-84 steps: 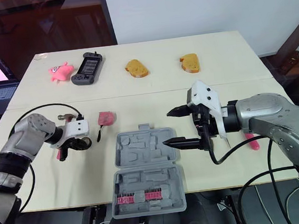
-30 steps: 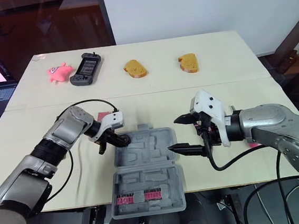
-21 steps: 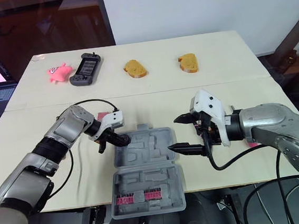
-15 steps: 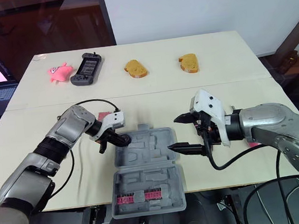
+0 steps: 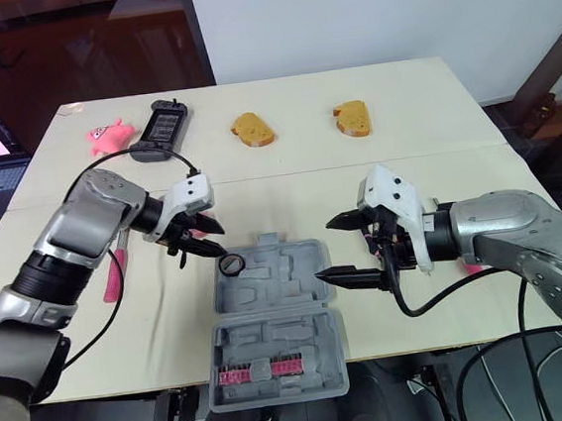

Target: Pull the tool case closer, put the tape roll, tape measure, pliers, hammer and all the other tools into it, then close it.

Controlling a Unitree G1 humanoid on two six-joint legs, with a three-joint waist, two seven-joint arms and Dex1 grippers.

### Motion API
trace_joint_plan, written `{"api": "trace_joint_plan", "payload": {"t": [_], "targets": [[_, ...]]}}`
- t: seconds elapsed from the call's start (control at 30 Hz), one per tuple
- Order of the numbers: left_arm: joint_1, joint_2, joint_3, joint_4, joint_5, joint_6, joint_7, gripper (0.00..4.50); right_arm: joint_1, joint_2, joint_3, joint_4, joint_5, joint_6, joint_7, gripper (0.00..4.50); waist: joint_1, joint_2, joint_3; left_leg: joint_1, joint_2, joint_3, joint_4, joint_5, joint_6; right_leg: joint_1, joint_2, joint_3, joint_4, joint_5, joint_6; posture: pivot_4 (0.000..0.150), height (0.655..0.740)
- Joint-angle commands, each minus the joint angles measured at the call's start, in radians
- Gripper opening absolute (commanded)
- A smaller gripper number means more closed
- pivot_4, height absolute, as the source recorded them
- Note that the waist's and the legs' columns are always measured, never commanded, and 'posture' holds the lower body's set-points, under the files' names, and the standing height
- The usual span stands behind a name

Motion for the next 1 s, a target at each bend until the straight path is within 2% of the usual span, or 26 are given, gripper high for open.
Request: {"api": "trace_joint_plan", "payload": {"t": [0.03, 0.2, 0.27, 0.33, 0.6, 0.83, 1.0], "targets": [[0.141, -0.027, 0.145, -0.062, -0.1, -0.124, 0.07, 2.54, -0.043, -0.017, 0.004, 0.007, -0.016, -0.018, 0.022, 4.5, -0.001, 0.0, 0.0, 0.0, 0.0, 0.0, 0.0, 0.0, 0.0, 0.0, 0.0, 0.0, 0.0, 0.0, 0.0, 0.15, 0.74], [0.3, -0.093, 0.212, -0.042, -0.128, -0.269, 0.177, 2.54, -0.073, -0.02, 0.022, 0.023, -0.029, -0.017, 0.049, 4.5, 0.009, 0.0, 0.0, 0.0, 0.0, 0.0, 0.0, 0.0, 0.0, 0.0, -0.001, 0.001, 0.0, 0.0, 0.0, 0.15, 0.74], [0.319, -0.124, 0.218, -0.009, -0.105, -0.354, 0.25, 2.01, -0.078, -0.025, 0.022, 0.028, -0.034, -0.017, 0.061, 4.5, 0.019, 0.0, 0.0, 0.0, 0.0, 0.0, 0.0, 0.0, 0.0, 0.0, -0.001, 0.0, 0.0, 0.001, -0.001, 0.15, 0.74], [0.335, -0.144, 0.205, 0.013, -0.086, -0.404, 0.299, 1.23, -0.08, -0.029, 0.02, 0.029, -0.037, -0.015, 0.069, 4.5, 0.028, 0.0, 0.0, 0.0, 0.0, 0.0, 0.001, 0.0, 0.0, 0.0, -0.001, 0.001, -0.001, 0.001, -0.001, 0.15, 0.74], [0.371, -0.165, 0.198, 0.038, -0.09, -0.477, 0.336, 1.23, -0.08, -0.04, 0.015, 0.026, -0.036, -0.012, 0.074, 4.5, 0.027, 0.0, 0.0, 0.0, 0.0, 0.001, 0.001, 0.0, 0.0, 0.0, 0.0, 0.001, -0.001, 0.001, -0.002, 0.15, 0.74], [0.35, -0.185, 0.185, 0.132, -0.083, -0.544, 0.34, 1.23, -0.082, -0.036, 0.014, 0.023, -0.033, -0.01, 0.065, 4.5, 0.027, 0.0, 0.0, 0.0, 0.0, 0.001, 0.001, 0.0, 0.0, 0.0, 0.0, 0.001, -0.001, 0.001, -0.002, 0.15, 0.74], [0.342, -0.222, 0.135, 0.256, -0.032, -0.667, 0.339, 1.23, -0.085, -0.035, 0.015, 0.025, -0.036, -0.011, 0.062, 4.5, 0.027, 0.0, 0.0, 0.0, 0.0, 0.001, 0.001, 0.0, 0.0, 0.0, -0.001, 0.001, -0.001, 0.001, -0.001, 0.15, 0.74]]}}
